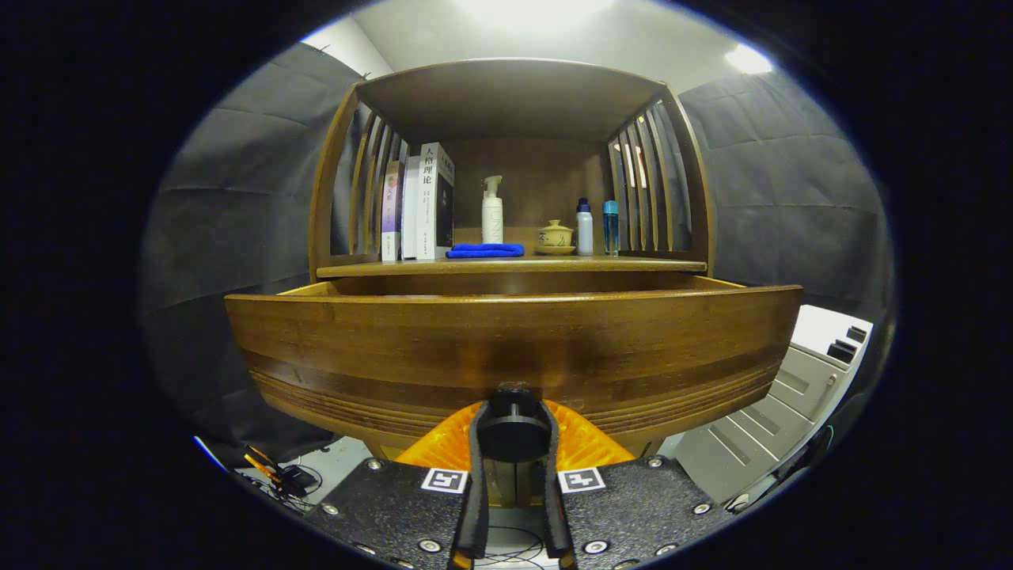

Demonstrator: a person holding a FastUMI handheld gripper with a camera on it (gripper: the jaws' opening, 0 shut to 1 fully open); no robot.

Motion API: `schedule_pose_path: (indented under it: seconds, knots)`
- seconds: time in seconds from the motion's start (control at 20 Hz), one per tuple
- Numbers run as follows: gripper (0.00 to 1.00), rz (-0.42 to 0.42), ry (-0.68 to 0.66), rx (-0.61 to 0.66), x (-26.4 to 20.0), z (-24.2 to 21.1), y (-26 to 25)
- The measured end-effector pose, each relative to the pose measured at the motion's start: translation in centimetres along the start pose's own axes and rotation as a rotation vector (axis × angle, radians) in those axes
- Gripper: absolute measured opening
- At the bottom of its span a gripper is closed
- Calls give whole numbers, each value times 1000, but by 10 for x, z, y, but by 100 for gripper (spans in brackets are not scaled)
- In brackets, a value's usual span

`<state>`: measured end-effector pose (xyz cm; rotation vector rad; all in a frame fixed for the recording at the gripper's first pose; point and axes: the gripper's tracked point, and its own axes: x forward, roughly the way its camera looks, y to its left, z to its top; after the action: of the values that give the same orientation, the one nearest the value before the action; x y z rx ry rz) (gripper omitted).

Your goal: Pull open the drawer, take out the items inside it, and place them on the countertop above the cabinet.

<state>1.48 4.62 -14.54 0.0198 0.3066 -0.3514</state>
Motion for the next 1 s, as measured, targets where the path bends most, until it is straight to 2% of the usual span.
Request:
schedule_pose_path:
  seconds: [0.25,0.5,0.6,0.75,1.0]
  knots:
    - [28,10,-19,15,-1,0,2]
    - [75,121,-93,141,-16,18,20]
    - [94,143,-114,119,-20,32,22]
    - [95,165,-161,63,-27,70,25]
    - [95,163,-167,60,-22,131,29]
